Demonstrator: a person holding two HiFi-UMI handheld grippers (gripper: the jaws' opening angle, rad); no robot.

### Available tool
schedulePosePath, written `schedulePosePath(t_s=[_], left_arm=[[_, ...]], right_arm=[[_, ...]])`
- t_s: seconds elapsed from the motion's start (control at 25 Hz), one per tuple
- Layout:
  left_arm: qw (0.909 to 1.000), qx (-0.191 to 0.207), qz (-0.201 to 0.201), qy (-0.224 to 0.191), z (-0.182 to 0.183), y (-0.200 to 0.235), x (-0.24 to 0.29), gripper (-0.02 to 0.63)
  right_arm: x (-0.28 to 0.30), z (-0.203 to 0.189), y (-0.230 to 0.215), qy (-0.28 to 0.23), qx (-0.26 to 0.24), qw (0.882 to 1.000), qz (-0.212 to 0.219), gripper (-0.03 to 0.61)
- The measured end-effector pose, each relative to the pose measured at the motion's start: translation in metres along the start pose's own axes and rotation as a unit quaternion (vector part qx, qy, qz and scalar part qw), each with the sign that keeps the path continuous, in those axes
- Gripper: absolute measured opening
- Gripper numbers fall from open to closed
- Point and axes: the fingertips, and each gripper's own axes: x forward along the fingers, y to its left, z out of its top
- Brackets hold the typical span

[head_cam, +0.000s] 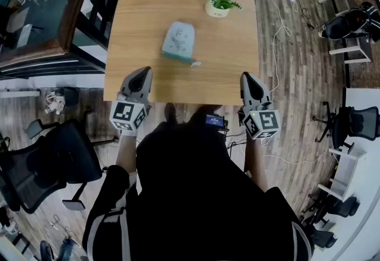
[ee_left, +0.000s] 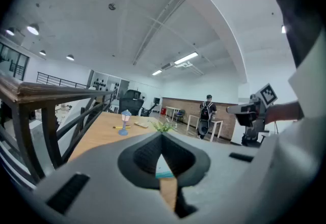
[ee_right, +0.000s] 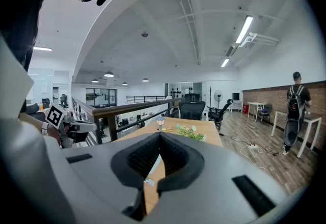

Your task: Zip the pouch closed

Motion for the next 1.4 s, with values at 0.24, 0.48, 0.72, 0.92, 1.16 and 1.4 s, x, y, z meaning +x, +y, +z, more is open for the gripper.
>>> schedulePosePath(t_s=[0.24, 0.48, 0.72, 0.92, 1.16, 1.4], left_arm=[[0.9999, -0.003, 0.005, -0.015, 0.013, -0.004, 0.003, 0.000], [0.9998, -0.006, 0.016, -0.011, 0.014, 0.003, 0.004, 0.000], [0.9997, -0.011, 0.021, -0.008, 0.012, 0.003, 0.000, 0.000], [0.9996, -0.012, 0.026, -0.007, 0.011, 0.003, -0.010, 0.000], [0.9978, -0.032, 0.057, 0.000, -0.001, 0.012, -0.036, 0.000], [0.9921, -0.057, 0.111, 0.008, -0.019, 0.026, -0.076, 0.000]], right_arm=[[0.003, 0.004, -0.005, -0.006, 0.002, 1.000, 0.005, 0.014], [0.010, 0.005, -0.007, -0.004, 0.005, 1.000, 0.006, 0.014], [0.024, 0.000, -0.001, 0.000, -0.008, 0.999, 0.032, 0.014], [0.062, -0.041, 0.016, 0.061, -0.037, 0.993, 0.096, 0.014], [0.124, -0.106, 0.040, 0.170, -0.086, 0.966, 0.177, 0.014], [0.180, -0.173, 0.048, 0.275, -0.207, 0.907, 0.243, 0.014]])
